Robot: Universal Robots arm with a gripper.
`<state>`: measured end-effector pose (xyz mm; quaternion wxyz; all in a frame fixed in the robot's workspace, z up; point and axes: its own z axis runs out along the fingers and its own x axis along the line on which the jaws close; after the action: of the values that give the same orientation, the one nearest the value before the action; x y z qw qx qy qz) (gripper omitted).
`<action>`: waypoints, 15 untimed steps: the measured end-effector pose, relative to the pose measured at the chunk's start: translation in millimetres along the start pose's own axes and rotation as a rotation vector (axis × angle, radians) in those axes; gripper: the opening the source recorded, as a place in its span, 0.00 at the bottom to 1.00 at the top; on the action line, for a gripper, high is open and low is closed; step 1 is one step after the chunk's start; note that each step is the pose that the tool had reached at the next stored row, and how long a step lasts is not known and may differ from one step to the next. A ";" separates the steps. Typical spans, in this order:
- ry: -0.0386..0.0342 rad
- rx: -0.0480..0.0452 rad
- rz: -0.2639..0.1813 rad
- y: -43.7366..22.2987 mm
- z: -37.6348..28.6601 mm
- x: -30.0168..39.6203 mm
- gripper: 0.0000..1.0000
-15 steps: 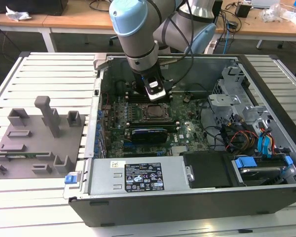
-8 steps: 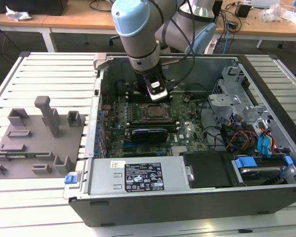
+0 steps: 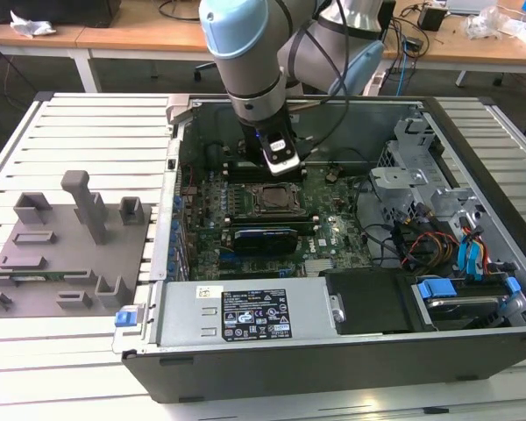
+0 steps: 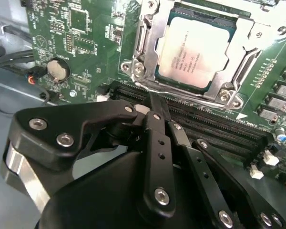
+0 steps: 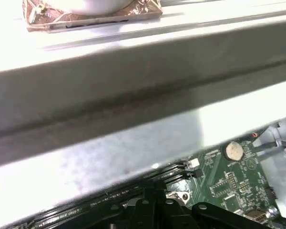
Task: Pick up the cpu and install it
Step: 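Install the first cpu locking lever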
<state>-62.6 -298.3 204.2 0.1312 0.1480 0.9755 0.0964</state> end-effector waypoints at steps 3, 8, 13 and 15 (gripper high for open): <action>-0.0042 0.0126 -0.001 0.7 -2.5 -0.9 0.11; -0.0373 0.1181 -0.007 1.1 -3.2 -1.8 0.11; -0.0235 0.1232 -0.006 1.2 -3.1 -1.9 0.11; 0.0504 0.1493 0.000 2.0 -1.9 -5.2 0.11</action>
<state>-57.9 -298.4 207.7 0.0952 0.1550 0.9829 0.0271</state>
